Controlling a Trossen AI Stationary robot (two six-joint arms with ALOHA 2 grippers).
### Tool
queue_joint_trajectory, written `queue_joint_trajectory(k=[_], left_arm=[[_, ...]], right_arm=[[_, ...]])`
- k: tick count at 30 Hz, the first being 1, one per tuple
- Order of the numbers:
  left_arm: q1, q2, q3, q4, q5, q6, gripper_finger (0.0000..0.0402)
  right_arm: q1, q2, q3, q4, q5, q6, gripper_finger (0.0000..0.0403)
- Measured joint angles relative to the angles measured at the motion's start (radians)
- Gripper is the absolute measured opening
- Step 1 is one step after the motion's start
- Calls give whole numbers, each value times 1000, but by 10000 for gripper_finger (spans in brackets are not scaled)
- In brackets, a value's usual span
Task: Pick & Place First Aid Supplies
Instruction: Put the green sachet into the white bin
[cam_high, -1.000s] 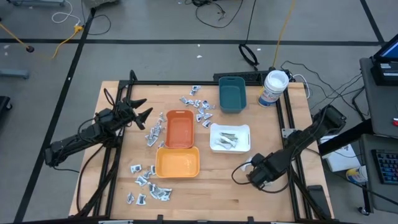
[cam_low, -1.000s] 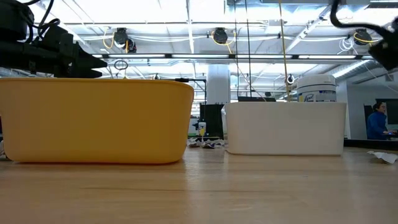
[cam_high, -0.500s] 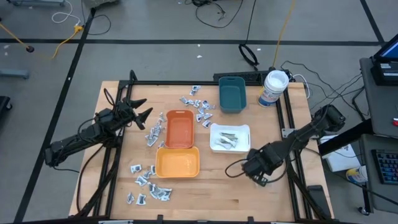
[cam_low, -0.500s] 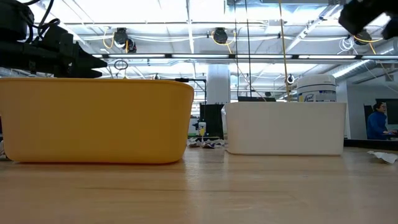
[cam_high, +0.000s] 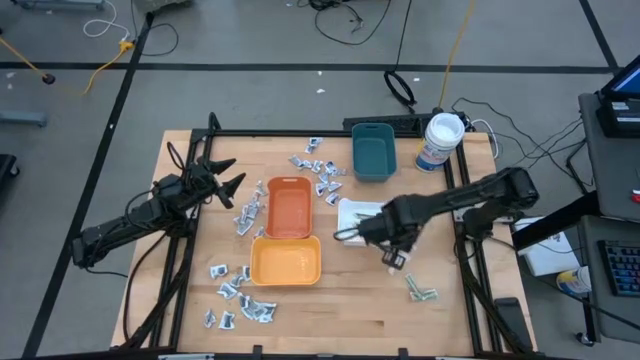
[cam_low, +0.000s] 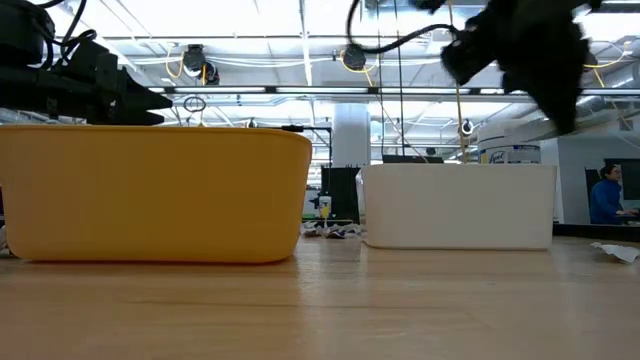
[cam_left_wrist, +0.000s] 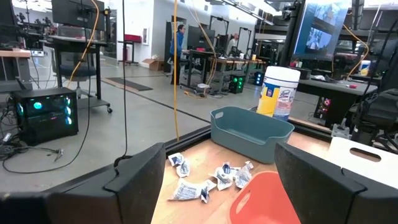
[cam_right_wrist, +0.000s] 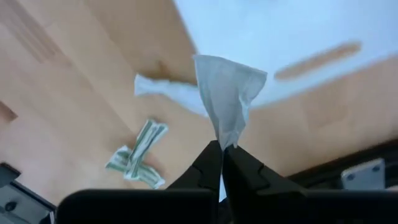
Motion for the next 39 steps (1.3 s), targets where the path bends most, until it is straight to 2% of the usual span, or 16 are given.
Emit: queue_joint_trajectory(k=[8,19,27,39], left_arm=[[0,0,0,0,0,1,308],[0,0,0,0,0,0,308],[0,0,0,0,0,1,308],[0,0,0,0,0,0,308]], right_arm=[[-119,118,122,2,27,-181,5],[-201,223,251,3,25,-290,3],[-201,252,235,113,102,-363,2],[-201,259,112,336,103,-398,6]])
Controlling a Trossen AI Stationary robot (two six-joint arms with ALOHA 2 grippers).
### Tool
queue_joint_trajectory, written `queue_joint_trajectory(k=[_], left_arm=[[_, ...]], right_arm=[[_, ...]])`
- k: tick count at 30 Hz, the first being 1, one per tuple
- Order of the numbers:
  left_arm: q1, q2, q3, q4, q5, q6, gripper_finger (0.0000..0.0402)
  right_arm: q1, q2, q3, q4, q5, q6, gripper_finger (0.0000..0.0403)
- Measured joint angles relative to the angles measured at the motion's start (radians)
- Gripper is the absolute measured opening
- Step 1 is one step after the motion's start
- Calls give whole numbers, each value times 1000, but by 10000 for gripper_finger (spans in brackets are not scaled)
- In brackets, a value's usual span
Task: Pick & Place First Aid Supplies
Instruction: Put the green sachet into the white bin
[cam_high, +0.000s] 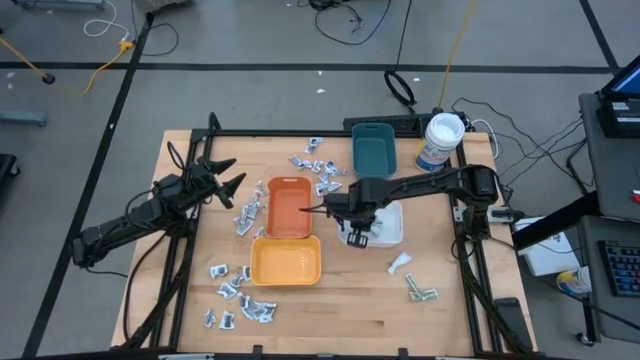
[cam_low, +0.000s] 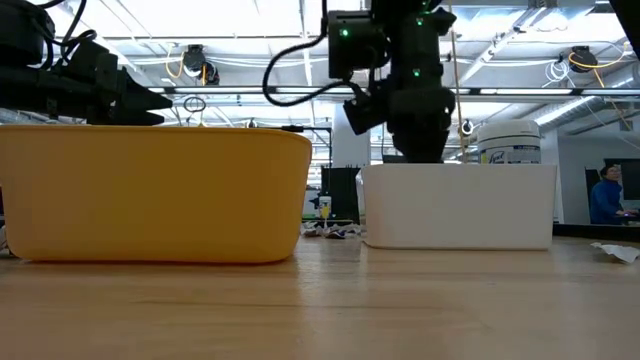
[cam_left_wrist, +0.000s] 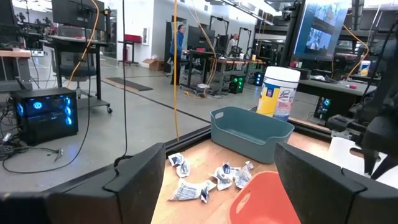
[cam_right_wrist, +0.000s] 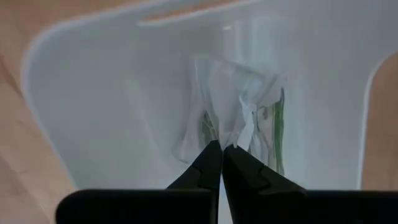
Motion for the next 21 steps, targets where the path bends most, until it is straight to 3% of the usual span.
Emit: queue_joint_trajectory(k=[4,7,12,16,21], left_arm=[[0,0,0,0,0,0,308],[0,0,0,0,0,0,308],[0,0,0,0,0,0,308],[0,0,0,0,0,-1,308],[0,0,0,0,0,-1,308]], right_arm=[[-1,1,-23,-2,31,4,14],[-5,0,-23,-16,25,-1,44],[-5,-3,-21,-16,30,14,134],[-4,-17,-17,-17,93,90,209],[-5,-42,-15,-26,99,138,269]])
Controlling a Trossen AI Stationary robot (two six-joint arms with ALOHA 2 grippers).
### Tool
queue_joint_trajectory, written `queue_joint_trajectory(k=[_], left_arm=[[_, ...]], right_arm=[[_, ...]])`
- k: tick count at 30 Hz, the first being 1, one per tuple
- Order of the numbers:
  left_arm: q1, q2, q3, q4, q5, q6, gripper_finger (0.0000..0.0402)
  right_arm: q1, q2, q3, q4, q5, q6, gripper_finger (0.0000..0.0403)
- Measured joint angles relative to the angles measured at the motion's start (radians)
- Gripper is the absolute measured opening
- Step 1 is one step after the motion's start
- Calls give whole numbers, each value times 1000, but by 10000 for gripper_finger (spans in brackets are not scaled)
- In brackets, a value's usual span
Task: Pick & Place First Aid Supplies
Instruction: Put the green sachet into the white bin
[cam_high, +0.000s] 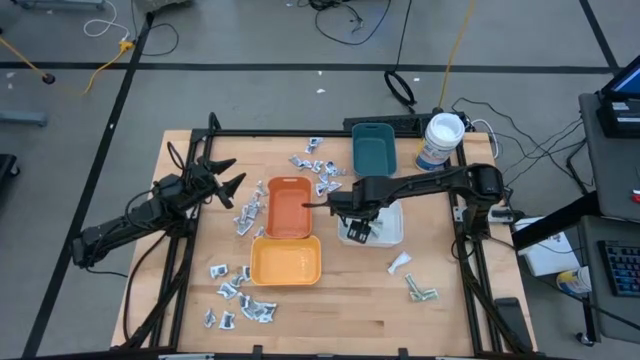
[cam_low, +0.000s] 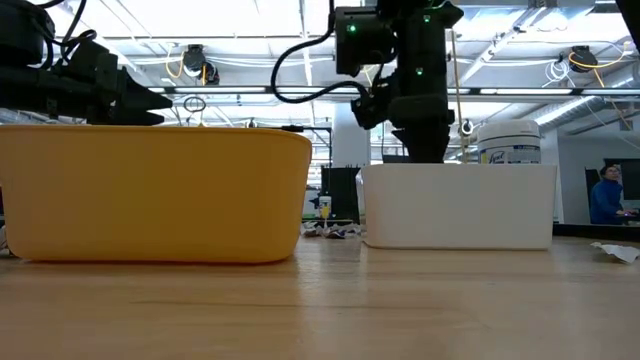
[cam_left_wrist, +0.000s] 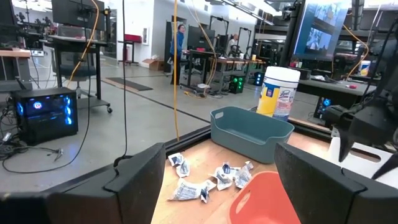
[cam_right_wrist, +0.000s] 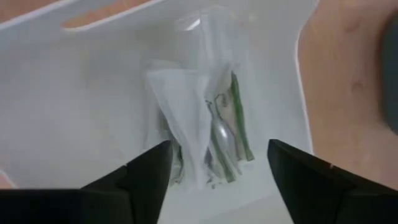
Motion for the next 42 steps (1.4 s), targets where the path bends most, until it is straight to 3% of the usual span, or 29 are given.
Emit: queue_joint_trajectory(k=[9,21,42], left_arm=[[0,0,0,0,0,1,308],[0,0,0,0,0,2,308],[0,0,0,0,0,2,308]], right_arm=[[6,-81,0,-56,-81,209,287],[61,-159,0,-77,-76,485,277],[461,-245,-163,-78,-78,926,277]])
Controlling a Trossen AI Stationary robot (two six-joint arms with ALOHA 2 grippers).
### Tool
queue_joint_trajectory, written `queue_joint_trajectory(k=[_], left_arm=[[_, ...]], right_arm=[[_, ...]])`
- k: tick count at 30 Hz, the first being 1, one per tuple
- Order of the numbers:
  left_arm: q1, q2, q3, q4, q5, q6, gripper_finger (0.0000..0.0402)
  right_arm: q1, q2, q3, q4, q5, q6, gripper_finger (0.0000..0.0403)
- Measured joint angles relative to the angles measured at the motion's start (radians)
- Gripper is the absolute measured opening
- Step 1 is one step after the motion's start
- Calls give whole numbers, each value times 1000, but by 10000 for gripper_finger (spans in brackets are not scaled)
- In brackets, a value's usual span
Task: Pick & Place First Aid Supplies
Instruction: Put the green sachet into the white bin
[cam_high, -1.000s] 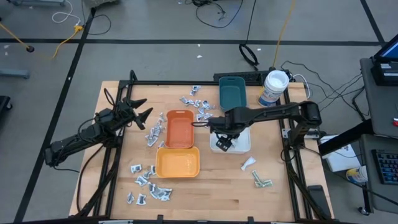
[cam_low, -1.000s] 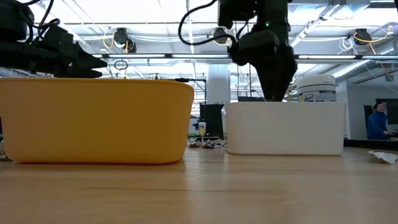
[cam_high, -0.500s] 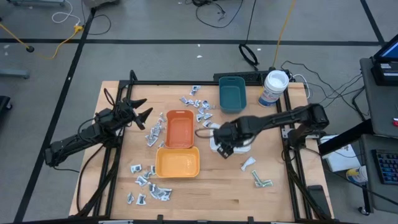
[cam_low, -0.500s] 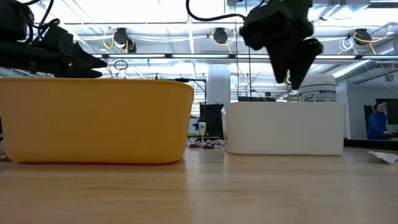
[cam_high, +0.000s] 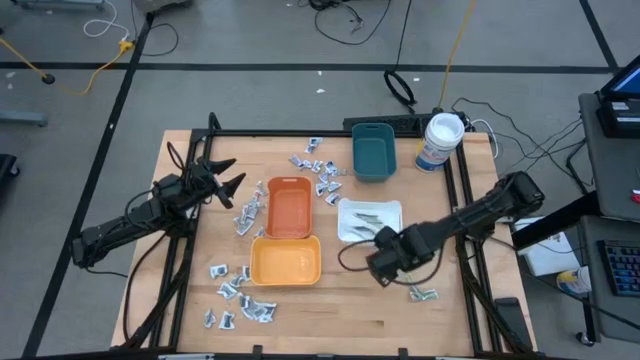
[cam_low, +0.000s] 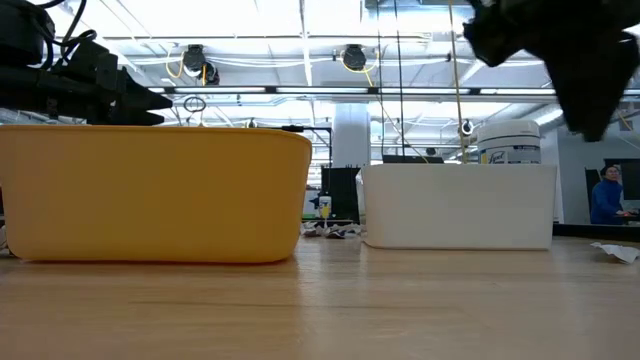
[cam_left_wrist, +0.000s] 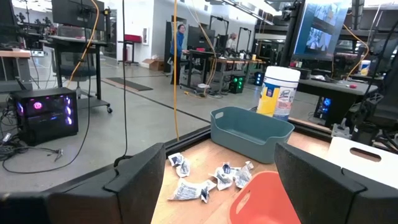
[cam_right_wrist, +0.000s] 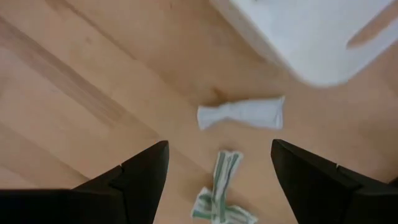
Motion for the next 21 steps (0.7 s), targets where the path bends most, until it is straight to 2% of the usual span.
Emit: queue_joint_trajectory(k=[15,21], left_arm=[[0,0,0,0,0,-1,308],[0,0,0,0,0,-1,308]], right_arm=[[179,-34,-77,3,-56,225,277],[194,-34,-160,139,-56,280,271]])
